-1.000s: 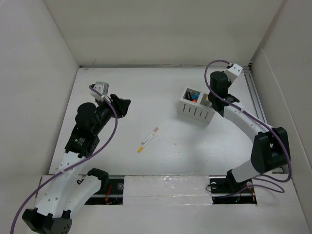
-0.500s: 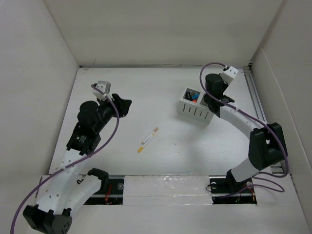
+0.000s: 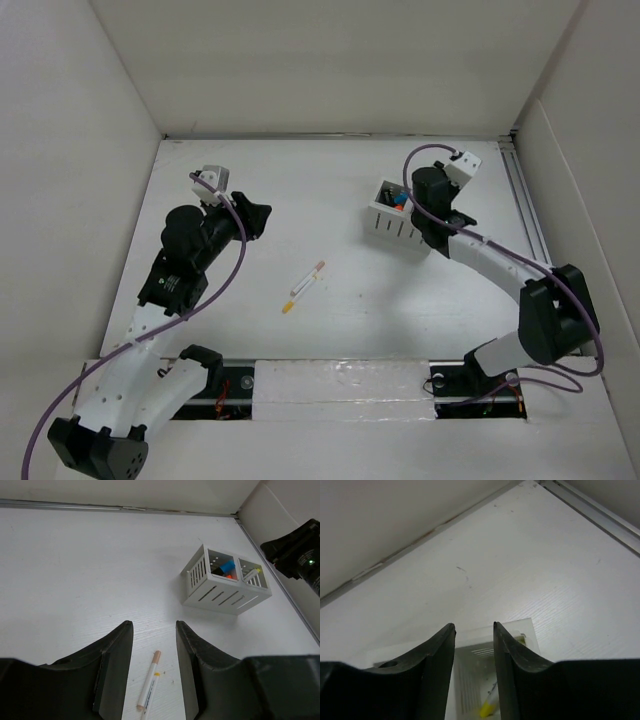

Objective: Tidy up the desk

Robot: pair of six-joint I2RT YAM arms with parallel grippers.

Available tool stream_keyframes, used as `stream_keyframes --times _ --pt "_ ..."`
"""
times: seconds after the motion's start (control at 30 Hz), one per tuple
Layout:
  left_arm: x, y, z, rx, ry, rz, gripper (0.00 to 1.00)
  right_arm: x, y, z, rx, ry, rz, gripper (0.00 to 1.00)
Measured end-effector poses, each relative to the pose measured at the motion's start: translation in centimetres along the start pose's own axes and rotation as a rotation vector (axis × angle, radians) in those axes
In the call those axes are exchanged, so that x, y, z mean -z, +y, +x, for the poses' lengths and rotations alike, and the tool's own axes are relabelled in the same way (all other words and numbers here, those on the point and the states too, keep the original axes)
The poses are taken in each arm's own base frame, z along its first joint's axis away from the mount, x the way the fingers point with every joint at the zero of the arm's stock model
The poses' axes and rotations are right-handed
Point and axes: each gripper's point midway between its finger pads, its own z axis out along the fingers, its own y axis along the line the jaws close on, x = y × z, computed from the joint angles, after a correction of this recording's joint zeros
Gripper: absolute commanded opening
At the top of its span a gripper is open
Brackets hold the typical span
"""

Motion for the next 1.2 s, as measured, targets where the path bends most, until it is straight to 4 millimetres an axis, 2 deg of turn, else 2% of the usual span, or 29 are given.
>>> stream_keyframes --times 0.1,0.13,0.2,0.23,0.27,0.37,0.43,0.5,0.6,0.63,0.7,0.73,0.77,0.83,0.97,1.1,1.2 --pt "0.0 0.0 0.0 0.000 0.001 0.000 0.36 1.7 1.5 -1.9 -0.050 -0.008 -0.084 0.42" --pt "0.0 0.0 0.0 0.000 0.000 0.000 0.36 2.9 2.7 -2.7 -0.075 -0.005 -0.148 0.30" --pt "0.0 0.0 0.0 0.000 0.000 0.000 0.36 4.0 3.8 -2.9 -0.087 0.007 -0.206 0.15" --pt "0.0 0.0 0.0 0.000 -0.001 -0.001 0.36 4.9 4.9 -2.7 -0.088 0.025 -0.260 0.01" --pt "0.0 0.0 0.0 0.000 0.000 0.000 0.35 6.0 6.1 -2.3 -0.089 0.048 -0.318 0.00" --pt "0.0 0.0 0.0 0.000 -0.001 0.000 0.36 10.2 10.5 1.1 -0.058 0.161 -0.518 0.00" --pt "0.1 0.0 -0.1 -0.001 -0.004 0.000 0.36 13.6 13.1 5.0 -0.002 0.260 -0.640 0.00" --pt "0.1 0.0 -0.1 -0.001 -0.006 -0.003 0.36 17.2 14.8 9.5 0.082 0.366 -0.733 0.00" --pt "0.1 0.0 -0.1 0.000 -0.005 -0.003 0.36 22.1 15.4 15.8 0.226 0.502 -0.823 0.16" --pt "0.1 0.0 -0.1 -0.001 -0.005 -0.004 0.36 23.5 15.4 17.4 0.269 0.537 -0.845 0.31" --pt "0.1 0.1 -0.1 -0.001 -0.006 -0.006 0.36 25.7 15.5 19.8 0.340 0.597 -0.876 0.44" --pt "0.0 0.1 -0.1 -0.001 -0.004 -0.006 0.36 26.7 15.6 20.7 0.362 0.625 -0.894 0.53" --pt "0.0 0.1 -0.1 -0.001 -0.004 -0.006 0.36 27.5 15.8 21.4 0.373 0.646 -0.910 0.57" --pt "0.0 0.1 -0.1 -0.001 -0.004 -0.006 0.36 29.0 16.0 22.5 0.400 0.681 -0.939 0.63" --pt "0.0 0.2 -0.1 -0.001 -0.005 -0.011 0.36 30.9 16.5 24.2 0.431 0.734 -0.962 0.64" --pt "0.0 0.2 -0.1 0.000 -0.004 -0.011 0.36 31.9 16.0 25.8 0.467 0.764 -0.960 0.64" --pt "0.0 0.2 0.0 0.000 -0.003 -0.011 0.36 31.9 15.3 26.8 0.509 0.773 -0.931 0.62"
